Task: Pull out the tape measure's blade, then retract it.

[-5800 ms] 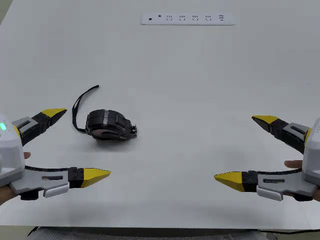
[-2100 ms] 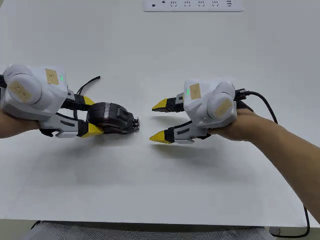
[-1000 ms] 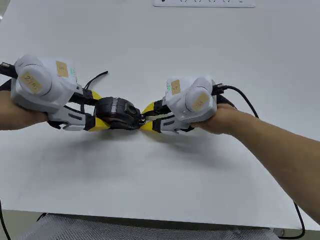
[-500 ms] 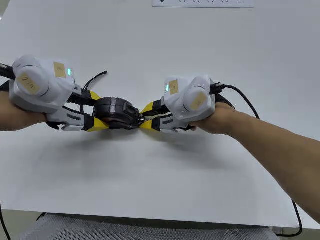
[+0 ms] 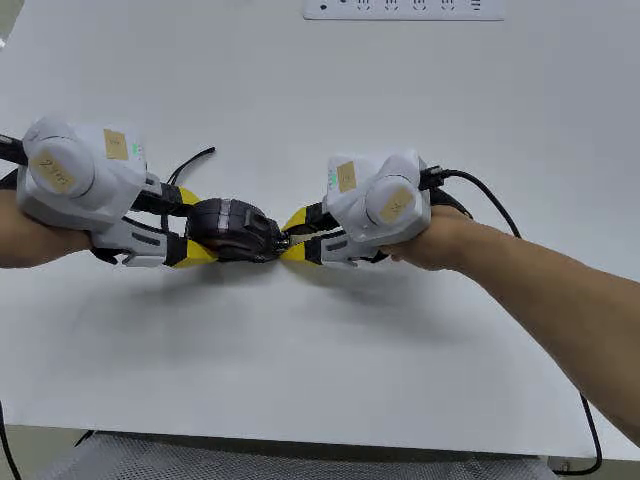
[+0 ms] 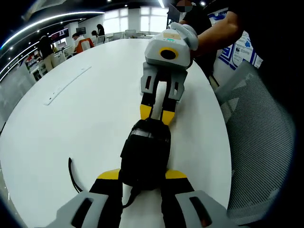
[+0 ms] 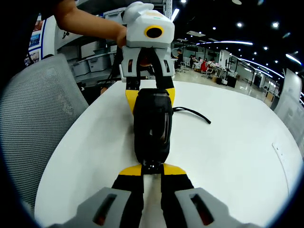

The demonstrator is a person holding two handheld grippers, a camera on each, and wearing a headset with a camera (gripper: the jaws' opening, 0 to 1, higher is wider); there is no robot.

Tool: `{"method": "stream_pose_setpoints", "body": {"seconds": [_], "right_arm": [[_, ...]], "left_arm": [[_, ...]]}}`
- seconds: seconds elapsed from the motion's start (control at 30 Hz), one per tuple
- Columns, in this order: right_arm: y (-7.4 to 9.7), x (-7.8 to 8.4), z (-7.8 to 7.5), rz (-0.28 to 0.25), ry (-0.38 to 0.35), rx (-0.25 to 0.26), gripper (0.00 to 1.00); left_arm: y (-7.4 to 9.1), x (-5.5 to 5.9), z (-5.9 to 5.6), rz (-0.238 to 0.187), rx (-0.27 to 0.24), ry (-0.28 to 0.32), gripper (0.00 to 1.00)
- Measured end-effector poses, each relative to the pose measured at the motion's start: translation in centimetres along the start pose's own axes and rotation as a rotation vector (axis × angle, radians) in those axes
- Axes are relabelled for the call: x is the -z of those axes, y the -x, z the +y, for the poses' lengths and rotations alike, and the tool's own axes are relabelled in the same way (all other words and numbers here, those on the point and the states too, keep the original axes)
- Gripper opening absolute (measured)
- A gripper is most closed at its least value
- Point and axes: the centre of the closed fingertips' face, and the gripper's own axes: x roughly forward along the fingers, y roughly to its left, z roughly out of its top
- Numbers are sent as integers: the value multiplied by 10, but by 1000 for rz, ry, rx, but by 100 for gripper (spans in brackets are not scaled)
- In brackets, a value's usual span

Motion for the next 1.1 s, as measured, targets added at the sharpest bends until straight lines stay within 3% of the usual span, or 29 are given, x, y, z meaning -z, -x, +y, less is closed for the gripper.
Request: {"method": "stream_pose_setpoints", "body": {"seconds": [1.1], "right_arm": [[25,18,0,19,40,0,11]], "left_arm": [[-1,-1,0,9,2,4,28]]}}
